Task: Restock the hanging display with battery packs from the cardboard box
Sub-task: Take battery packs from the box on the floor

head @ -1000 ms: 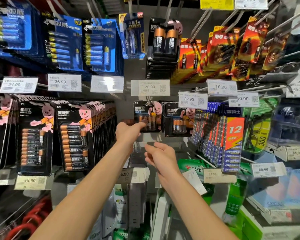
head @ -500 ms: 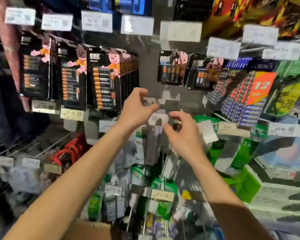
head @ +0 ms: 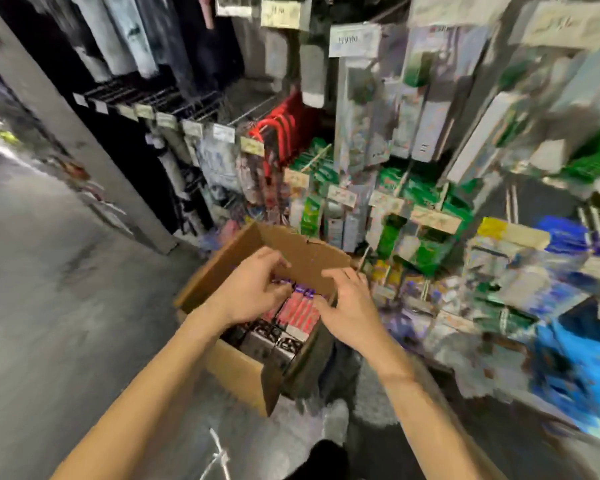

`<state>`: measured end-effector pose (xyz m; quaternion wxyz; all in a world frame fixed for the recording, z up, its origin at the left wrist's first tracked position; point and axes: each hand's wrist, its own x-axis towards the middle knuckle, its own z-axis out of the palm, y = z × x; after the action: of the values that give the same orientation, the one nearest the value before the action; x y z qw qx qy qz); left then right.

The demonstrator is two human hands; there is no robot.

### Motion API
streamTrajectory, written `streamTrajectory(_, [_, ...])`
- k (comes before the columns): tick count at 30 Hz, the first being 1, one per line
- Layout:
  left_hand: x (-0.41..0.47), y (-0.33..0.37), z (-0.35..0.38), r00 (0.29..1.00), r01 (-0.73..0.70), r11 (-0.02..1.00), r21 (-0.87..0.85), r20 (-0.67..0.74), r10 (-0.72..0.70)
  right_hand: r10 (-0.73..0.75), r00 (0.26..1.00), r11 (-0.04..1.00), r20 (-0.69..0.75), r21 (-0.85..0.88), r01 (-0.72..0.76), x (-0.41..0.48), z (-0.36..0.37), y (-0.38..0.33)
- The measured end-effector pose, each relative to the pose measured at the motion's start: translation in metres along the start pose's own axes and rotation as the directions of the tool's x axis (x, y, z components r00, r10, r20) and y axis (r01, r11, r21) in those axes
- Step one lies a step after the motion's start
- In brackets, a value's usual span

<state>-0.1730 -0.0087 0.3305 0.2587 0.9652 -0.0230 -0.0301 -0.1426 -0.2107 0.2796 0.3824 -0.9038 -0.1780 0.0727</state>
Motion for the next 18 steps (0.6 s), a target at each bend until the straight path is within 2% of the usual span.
streamTrajectory(4, [-0.063,-0.037,0.028,0.987,0.153,0.983,0.099,0.039,-0.158,0.014,0.997,1.0,0.081,0.016,-0.015,-0.036,0.05,0.0])
streamTrajectory(7, [-0.099,-0.061,0.047,0.969,0.24,0.967,0.088,0.048,-0.244,0.062,0.988,0.993,0.141,0.089,-0.075,-0.069,0.075,-0.002])
streamTrajectory(12, [-0.116,-0.081,0.064,0.958,0.285,0.957,0.058,-0.016,-0.285,0.145,0.977,0.969,0.158,0.179,-0.173,-0.112,0.105,0.002])
streamTrajectory(18, [-0.064,-0.124,0.06,0.961,0.275,0.953,0.125,-0.031,-0.274,0.155,0.974,0.978,0.164,0.115,-0.175,-0.089,0.119,-0.012])
